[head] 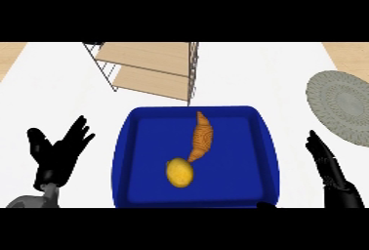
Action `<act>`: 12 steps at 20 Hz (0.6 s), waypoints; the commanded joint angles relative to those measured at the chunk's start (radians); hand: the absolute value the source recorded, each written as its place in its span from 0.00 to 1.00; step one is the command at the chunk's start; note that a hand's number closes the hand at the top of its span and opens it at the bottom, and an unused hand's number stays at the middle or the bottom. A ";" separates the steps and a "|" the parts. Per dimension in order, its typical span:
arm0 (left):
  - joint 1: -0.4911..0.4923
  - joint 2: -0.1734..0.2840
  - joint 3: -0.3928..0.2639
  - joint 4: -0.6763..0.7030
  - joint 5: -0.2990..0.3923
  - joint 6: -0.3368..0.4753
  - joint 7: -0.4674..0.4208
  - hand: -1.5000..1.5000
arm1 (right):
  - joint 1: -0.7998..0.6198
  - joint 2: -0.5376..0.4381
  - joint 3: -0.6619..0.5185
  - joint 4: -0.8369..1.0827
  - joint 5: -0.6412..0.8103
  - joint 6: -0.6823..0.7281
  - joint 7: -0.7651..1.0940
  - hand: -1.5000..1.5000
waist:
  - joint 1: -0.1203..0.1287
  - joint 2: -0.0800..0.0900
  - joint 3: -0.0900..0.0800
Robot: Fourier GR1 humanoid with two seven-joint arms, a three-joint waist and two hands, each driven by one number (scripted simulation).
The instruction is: Pick the croissant from the tray and place it in the tiered shelf
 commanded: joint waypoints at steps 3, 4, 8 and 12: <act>0.002 0.004 0.000 0.016 -0.003 -0.015 0.039 0.50 | -0.025 0.071 0.151 -0.082 0.317 -0.126 0.368 0.00 | 0.028 0.016 0.022; -0.023 -0.038 -0.042 0.023 -0.034 0.016 0.059 0.50 | -0.036 0.083 0.159 -0.087 0.372 -0.131 0.427 0.00 | 0.022 0.017 0.022; -0.037 -0.053 -0.026 0.043 -0.043 0.021 0.039 0.50 | -0.178 0.163 0.165 -0.072 0.576 -0.071 0.716 0.00 | 0.028 0.018 0.022; 0.002 -0.021 -0.003 0.007 -0.022 -0.033 0.042 0.50 | -0.316 0.263 0.169 0.013 0.702 0.044 0.900 0.00 | 0.035 0.016 0.024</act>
